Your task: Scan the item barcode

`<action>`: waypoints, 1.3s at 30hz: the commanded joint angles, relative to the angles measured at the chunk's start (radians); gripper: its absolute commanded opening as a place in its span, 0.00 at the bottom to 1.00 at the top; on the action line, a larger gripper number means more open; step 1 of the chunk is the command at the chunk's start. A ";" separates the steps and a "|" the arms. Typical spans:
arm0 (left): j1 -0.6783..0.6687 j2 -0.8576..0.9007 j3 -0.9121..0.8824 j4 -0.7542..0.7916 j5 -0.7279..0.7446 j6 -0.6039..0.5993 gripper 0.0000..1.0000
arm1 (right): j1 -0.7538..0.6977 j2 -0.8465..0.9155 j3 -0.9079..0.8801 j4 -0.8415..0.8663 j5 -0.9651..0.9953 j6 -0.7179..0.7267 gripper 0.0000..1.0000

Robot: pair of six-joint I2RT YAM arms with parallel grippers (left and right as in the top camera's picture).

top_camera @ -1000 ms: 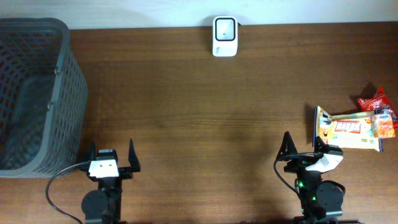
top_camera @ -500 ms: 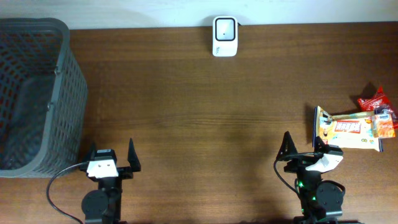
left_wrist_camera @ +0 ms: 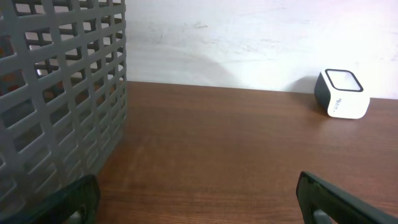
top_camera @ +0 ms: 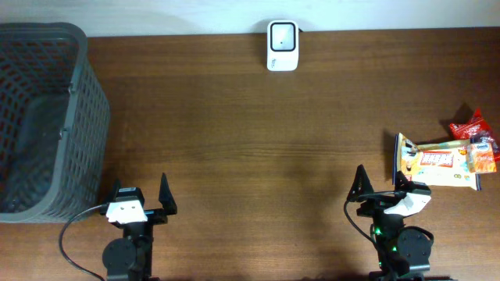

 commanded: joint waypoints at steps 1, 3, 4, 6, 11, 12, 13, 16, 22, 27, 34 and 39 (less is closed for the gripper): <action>0.006 -0.009 -0.005 -0.001 -0.006 -0.012 0.99 | 0.006 -0.008 -0.006 -0.008 -0.002 0.007 0.98; 0.006 -0.009 -0.005 0.000 -0.006 -0.012 0.99 | 0.006 -0.008 -0.006 -0.007 -0.002 0.007 0.98; 0.006 -0.009 -0.005 0.000 -0.006 -0.012 0.99 | 0.006 -0.008 -0.006 -0.007 -0.002 0.007 0.98; 0.006 -0.009 -0.005 -0.001 -0.006 -0.012 0.99 | 0.006 -0.008 -0.006 -0.008 -0.002 0.007 0.98; 0.006 -0.009 -0.005 0.000 -0.006 -0.012 0.99 | 0.006 -0.008 -0.006 -0.008 -0.002 0.007 0.98; 0.006 -0.009 -0.005 -0.001 -0.006 -0.012 0.99 | 0.006 -0.008 -0.006 -0.007 -0.002 0.007 0.98; 0.006 -0.009 -0.005 0.000 -0.006 -0.012 0.99 | 0.006 -0.008 -0.006 -0.007 -0.002 0.007 0.98; 0.006 -0.009 -0.005 0.000 -0.006 -0.012 0.99 | 0.006 -0.008 -0.006 -0.008 -0.002 0.007 0.98; 0.006 -0.009 -0.005 0.000 -0.006 -0.012 0.99 | 0.006 -0.008 -0.006 -0.007 -0.002 0.007 0.98; 0.006 -0.009 -0.005 -0.001 -0.006 -0.012 0.99 | 0.006 -0.008 -0.006 -0.006 0.018 -0.024 0.98; 0.006 -0.009 -0.005 0.000 -0.006 -0.012 0.99 | 0.006 -0.008 -0.006 -0.015 -0.032 -0.335 0.98; 0.006 -0.009 -0.005 0.000 -0.006 -0.012 0.99 | 0.006 -0.008 -0.006 -0.015 -0.031 -0.395 0.98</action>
